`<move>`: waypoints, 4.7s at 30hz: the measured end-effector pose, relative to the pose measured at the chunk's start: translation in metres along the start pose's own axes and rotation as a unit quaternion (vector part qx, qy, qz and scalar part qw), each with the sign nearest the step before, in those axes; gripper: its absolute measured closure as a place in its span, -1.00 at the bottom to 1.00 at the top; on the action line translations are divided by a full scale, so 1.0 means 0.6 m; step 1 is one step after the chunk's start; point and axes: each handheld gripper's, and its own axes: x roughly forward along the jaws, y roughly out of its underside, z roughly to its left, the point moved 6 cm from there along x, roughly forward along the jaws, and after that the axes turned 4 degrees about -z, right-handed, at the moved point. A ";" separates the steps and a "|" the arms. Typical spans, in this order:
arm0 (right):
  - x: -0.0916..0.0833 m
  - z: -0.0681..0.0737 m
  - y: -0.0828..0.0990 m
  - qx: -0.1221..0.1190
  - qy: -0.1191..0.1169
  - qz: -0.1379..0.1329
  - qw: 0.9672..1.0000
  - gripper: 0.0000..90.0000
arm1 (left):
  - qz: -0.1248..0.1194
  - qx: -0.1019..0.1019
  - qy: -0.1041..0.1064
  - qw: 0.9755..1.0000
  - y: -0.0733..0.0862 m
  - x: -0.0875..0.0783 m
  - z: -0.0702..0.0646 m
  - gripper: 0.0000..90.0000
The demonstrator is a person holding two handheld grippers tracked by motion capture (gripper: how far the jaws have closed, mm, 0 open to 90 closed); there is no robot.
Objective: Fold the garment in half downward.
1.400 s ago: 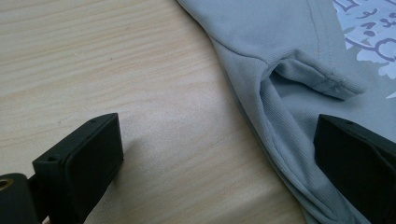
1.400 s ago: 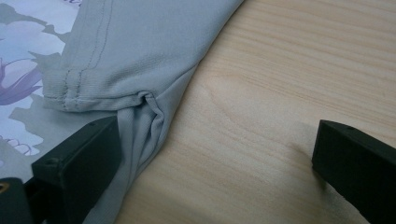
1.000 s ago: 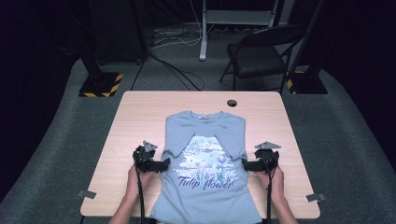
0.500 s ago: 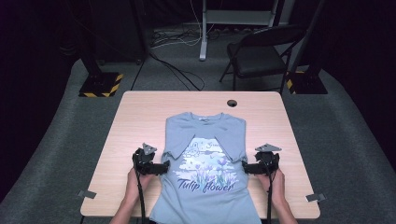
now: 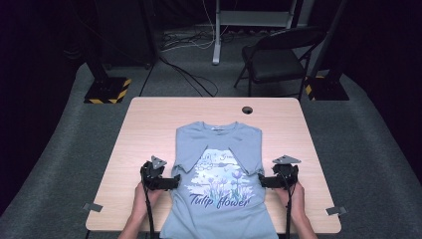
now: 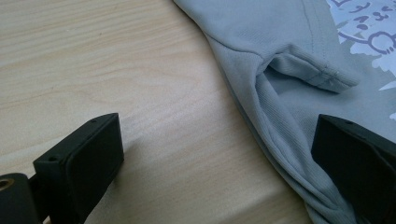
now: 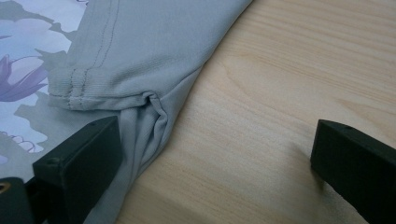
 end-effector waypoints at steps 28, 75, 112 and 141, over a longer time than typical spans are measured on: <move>-0.020 0.009 0.018 -0.005 -0.006 0.002 1.000 -0.98 | 0.002 0.007 0.004 1.000 0.019 -0.022 -0.011 -0.95; -0.050 0.028 0.043 -0.012 -0.015 0.004 1.000 -0.98 | 0.003 0.012 0.010 1.000 0.050 -0.057 -0.022 -0.95; -0.077 0.046 0.067 -0.024 -0.025 0.003 0.999 -0.97 | 0.002 0.018 0.019 1.000 0.069 -0.080 -0.027 -0.95; -0.085 0.050 0.067 -0.061 -0.029 0.015 0.998 -1.00 | 0.003 0.032 0.036 0.999 0.072 -0.084 -0.025 -0.94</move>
